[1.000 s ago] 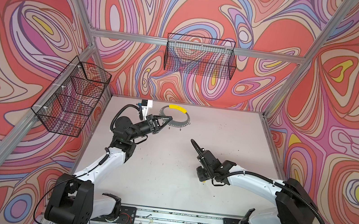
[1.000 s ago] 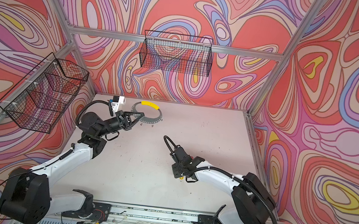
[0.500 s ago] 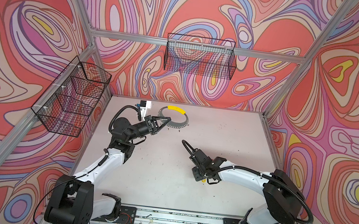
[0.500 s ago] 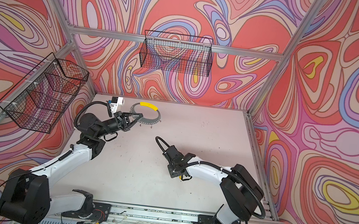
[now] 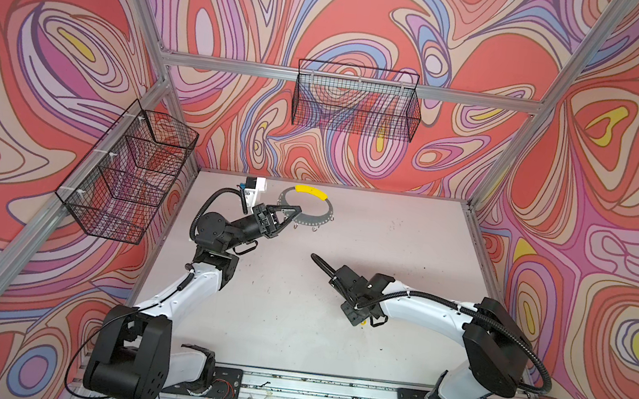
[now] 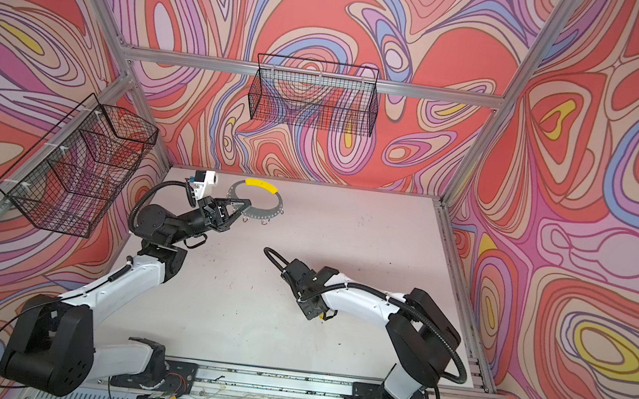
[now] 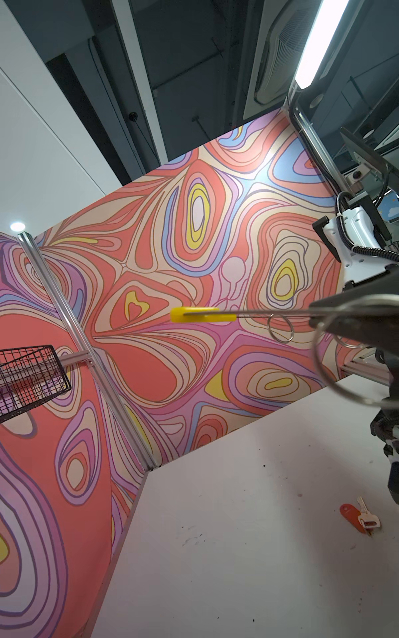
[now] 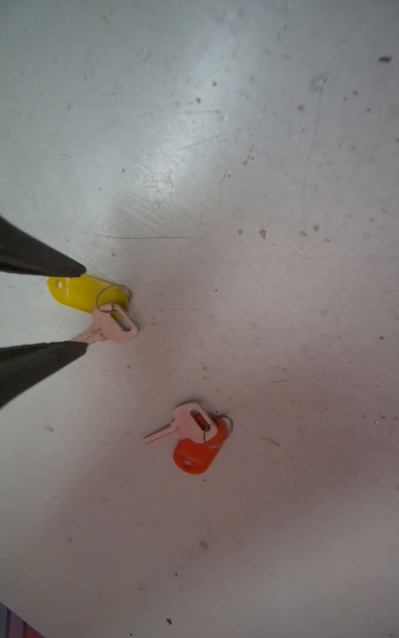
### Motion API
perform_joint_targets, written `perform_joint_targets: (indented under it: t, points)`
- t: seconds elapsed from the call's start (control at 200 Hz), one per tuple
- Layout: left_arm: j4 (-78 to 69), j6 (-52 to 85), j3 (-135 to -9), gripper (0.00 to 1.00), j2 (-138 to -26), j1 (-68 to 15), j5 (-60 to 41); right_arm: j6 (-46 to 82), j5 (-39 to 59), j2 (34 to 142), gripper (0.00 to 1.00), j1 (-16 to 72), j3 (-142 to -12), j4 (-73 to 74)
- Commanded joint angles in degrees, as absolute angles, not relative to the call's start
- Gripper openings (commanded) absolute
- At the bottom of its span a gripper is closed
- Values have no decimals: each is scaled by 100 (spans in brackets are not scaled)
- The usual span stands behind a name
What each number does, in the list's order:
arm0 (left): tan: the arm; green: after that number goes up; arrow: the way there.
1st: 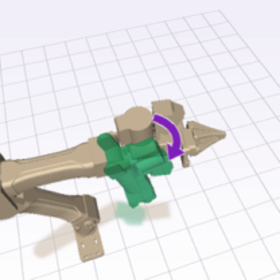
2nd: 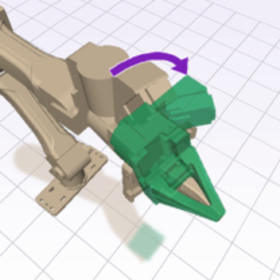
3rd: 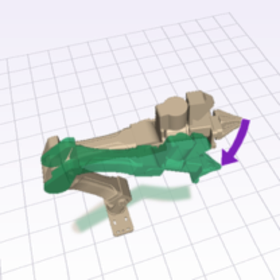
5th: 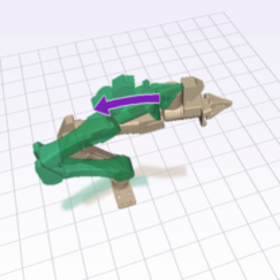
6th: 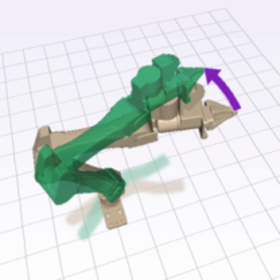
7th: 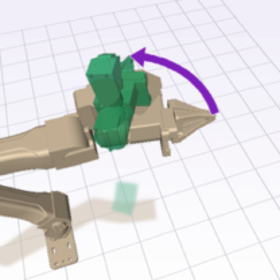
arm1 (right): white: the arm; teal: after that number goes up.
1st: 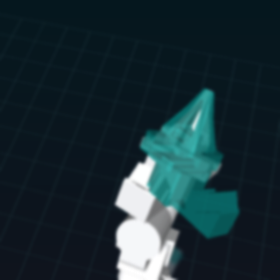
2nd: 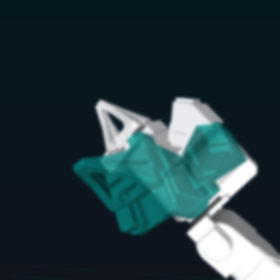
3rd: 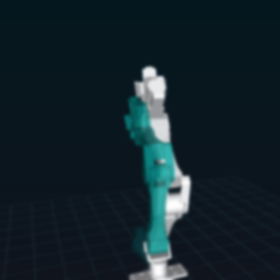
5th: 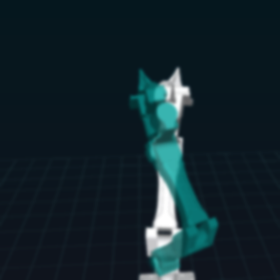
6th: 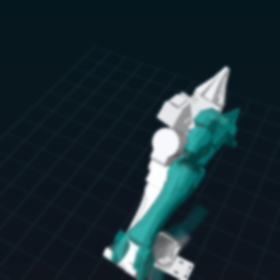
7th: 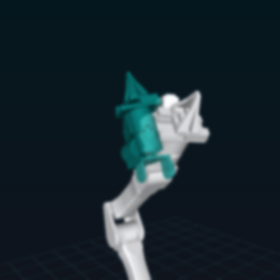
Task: Put the keys on the keyring
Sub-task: 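Lower the right gripper over the key with the yellow tag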
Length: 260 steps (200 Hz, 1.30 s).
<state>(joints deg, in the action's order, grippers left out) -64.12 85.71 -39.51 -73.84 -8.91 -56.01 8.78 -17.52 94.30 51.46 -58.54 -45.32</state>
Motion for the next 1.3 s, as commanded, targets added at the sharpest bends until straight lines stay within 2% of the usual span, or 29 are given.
perform_joint_targets:
  t: [0.0,0.285,0.446,0.651,1.297]
  points:
    - [-7440,9066,-3876,0,-7589,-836,-5774,500,-1892,9471,34,5150,-5906,-4729]
    - [-7277,9028,-3972,0,-7556,-833,-5897,257,-1841,9606,32,5159,-5731,-4403]
    - [-6750,8712,-4034,0,-7342,-835,-5932,120,-1798,9631,27,5088,-5663,-4314]
    - [-6809,8775,-4063,0,-7399,-830,-5933,-4,-1600,9598,22,4876,-5685,-4307]
    - [-6863,8875,-4118,0,-7398,-816,-5994,71,-1543,9437,22,4860,-5831,-4609]
